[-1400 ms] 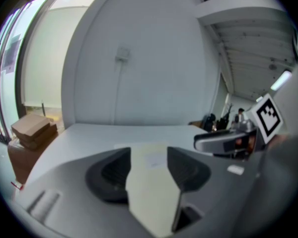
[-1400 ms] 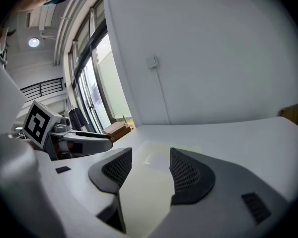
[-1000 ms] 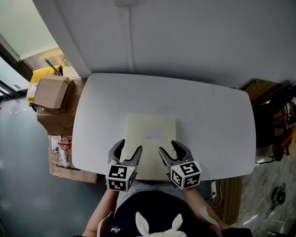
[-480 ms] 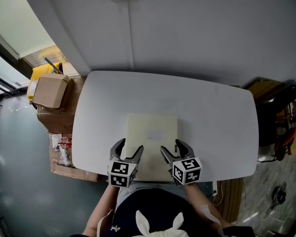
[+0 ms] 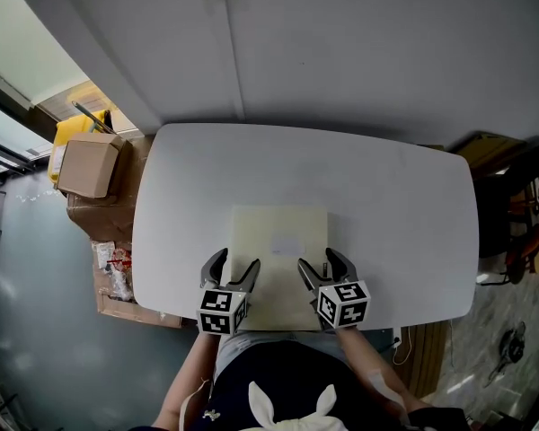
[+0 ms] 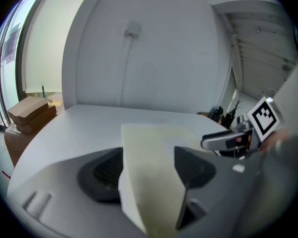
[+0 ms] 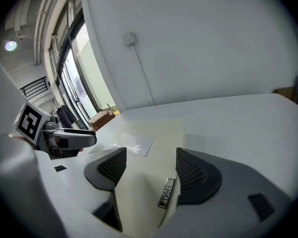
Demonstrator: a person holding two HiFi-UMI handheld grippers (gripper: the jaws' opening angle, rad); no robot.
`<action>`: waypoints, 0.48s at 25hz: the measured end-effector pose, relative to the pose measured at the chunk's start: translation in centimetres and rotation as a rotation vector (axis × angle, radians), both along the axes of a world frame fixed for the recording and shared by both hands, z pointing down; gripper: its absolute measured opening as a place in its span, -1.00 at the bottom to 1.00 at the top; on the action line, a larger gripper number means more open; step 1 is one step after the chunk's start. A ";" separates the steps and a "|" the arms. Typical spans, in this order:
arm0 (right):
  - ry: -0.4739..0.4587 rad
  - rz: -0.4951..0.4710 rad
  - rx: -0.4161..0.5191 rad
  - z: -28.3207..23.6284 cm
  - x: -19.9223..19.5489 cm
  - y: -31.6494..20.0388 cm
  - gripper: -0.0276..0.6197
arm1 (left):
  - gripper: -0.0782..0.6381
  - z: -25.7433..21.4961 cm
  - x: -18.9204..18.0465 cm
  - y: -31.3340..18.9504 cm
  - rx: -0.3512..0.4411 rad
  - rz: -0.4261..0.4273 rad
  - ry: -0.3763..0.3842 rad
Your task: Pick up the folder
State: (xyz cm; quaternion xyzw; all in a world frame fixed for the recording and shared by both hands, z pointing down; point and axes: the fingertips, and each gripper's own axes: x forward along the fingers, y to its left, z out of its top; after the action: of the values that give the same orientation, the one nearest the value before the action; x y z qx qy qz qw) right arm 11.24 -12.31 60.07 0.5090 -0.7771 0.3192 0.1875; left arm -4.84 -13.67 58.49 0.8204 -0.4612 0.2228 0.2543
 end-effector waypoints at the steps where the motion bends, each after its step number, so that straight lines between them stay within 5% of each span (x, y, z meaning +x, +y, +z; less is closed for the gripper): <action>1: -0.001 0.003 -0.001 0.2 0.1 -0.1 -0.06 | 0.07 0.2 -0.1 -0.1 -0.002 -0.003 0.003; 12: 0.031 0.001 0.049 0.3 0.0 -0.1 -0.06 | 0.09 2.3 -0.3 -0.8 -0.022 -0.012 0.006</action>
State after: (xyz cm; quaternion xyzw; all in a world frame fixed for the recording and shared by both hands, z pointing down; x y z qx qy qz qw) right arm 11.27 -12.42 60.40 0.5187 -0.7815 0.2921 0.1870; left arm -5.10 -14.42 60.77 0.8155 -0.4627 0.2238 0.2660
